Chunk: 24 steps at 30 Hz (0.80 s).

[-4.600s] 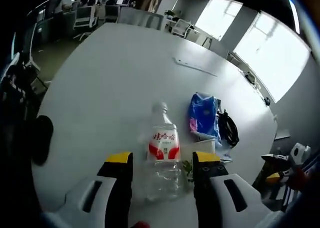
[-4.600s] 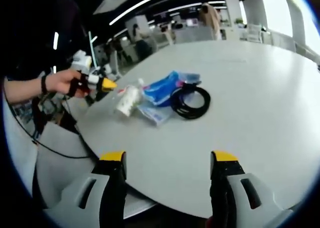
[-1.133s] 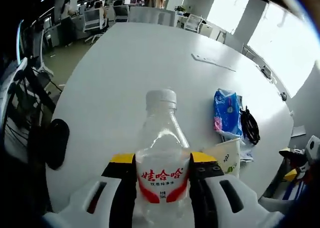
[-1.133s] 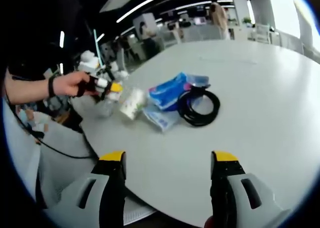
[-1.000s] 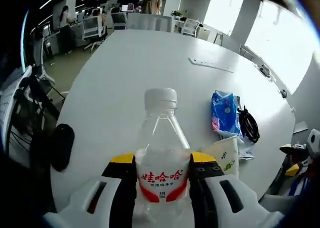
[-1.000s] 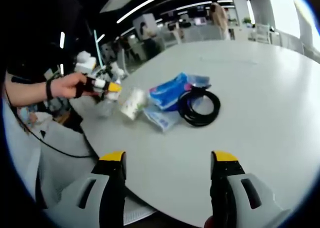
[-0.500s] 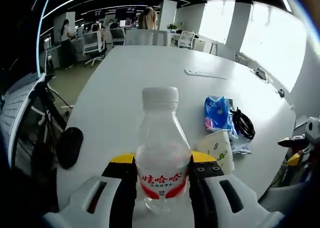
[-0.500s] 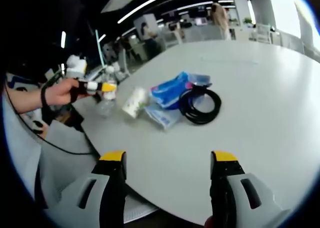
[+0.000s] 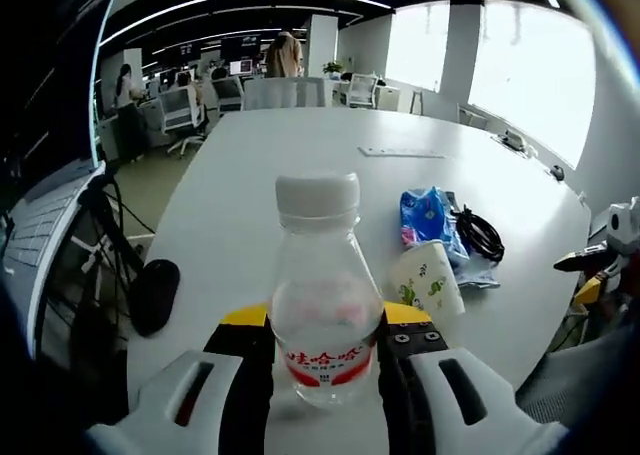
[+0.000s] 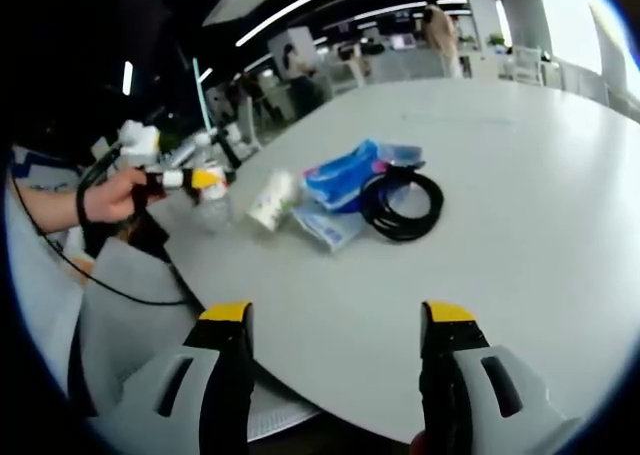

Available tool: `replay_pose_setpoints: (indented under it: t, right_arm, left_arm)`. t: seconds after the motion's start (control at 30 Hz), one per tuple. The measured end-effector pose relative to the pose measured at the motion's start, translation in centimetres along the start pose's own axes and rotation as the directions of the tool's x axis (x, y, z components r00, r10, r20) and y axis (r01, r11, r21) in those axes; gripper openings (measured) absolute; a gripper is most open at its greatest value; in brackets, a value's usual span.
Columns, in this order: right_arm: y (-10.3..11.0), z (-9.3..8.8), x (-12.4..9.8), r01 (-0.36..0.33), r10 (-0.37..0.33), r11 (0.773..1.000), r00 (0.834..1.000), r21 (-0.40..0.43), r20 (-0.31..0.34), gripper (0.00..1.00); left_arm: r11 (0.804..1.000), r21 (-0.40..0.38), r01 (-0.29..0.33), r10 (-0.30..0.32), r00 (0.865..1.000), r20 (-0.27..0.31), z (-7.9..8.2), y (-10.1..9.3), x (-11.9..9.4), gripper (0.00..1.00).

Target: Arrange the tabletop items into an orderly group along one side of the table until the central work area is clear of visible clutter.

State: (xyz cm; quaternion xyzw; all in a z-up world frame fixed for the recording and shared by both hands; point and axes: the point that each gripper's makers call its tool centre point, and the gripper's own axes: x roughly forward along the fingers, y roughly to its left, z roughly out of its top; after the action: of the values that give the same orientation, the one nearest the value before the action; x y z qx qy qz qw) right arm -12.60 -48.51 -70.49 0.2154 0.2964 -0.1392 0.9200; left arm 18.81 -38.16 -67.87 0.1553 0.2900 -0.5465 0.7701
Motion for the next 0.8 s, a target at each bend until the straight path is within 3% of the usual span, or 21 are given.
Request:
replay_pose_setpoints:
  t: [0.8]
  right_arm:
    - [0.3,-0.2,0.0,-0.006,0.006,1.000,1.000,-0.003,-0.006,0.65]
  left_arm:
    - [0.999,0.046,-0.029,0.029,0.999,0.016,-1.6,-0.9,-1.3,0.39]
